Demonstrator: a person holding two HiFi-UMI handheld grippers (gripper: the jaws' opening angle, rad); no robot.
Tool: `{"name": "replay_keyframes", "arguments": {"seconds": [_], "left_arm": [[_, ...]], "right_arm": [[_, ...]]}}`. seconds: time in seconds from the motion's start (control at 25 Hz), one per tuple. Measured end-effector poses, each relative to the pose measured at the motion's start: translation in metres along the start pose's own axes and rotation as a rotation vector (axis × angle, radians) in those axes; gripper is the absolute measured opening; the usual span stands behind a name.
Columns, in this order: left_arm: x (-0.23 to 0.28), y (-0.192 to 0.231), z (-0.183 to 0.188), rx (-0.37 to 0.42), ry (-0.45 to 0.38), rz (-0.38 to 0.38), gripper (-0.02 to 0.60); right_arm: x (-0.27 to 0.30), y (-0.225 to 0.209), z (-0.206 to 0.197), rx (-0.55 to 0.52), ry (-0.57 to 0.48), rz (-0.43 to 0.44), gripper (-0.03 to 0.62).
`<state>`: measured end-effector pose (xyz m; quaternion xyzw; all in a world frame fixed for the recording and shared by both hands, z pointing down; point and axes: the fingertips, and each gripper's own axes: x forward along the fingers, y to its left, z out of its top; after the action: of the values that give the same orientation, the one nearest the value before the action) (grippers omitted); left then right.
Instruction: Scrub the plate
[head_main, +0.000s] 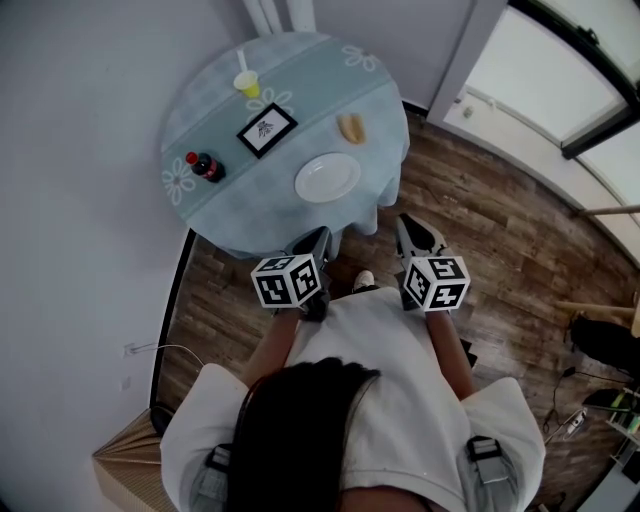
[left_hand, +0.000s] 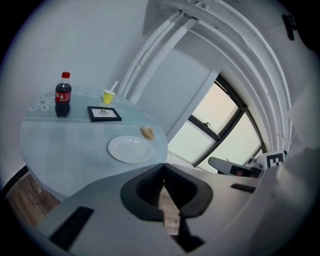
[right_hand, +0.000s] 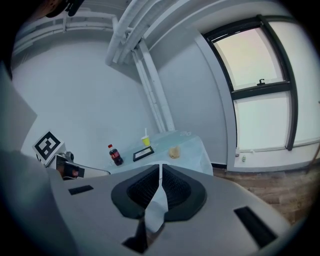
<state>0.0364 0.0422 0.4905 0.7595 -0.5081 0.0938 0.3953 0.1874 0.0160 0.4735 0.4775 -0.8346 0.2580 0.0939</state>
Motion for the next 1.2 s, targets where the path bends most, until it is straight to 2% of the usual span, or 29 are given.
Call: {"name": "replay_keyframes", "arguments": {"seconds": [0.32, 0.56, 0.76, 0.96, 1.2], "left_arm": [[0.014, -0.006, 0.0, 0.007, 0.002, 0.042, 0.009], [0.015, -0.001, -0.003, -0.05, -0.002, 0.046, 0.009], [0.012, 0.011, -0.006, -0.115, -0.013, 0.062, 0.009], [0.009, 0.031, 0.002, -0.126, -0.02, 0.088, 0.009], [0.022, 0.058, 0.017, -0.142, 0.016, 0.13, 0.009]], "right_arm": [[0.004, -0.02, 0.005, 0.022, -0.003, 0.03, 0.038], [0.009, -0.022, 0.003, 0.025, 0.012, 0.033, 0.038], [0.016, -0.021, 0.001, 0.029, 0.032, 0.04, 0.038], [0.028, -0.017, 0.002, 0.018, 0.05, 0.039, 0.038], [0.044, -0.018, 0.01, 0.022, 0.063, 0.017, 0.038]]}}
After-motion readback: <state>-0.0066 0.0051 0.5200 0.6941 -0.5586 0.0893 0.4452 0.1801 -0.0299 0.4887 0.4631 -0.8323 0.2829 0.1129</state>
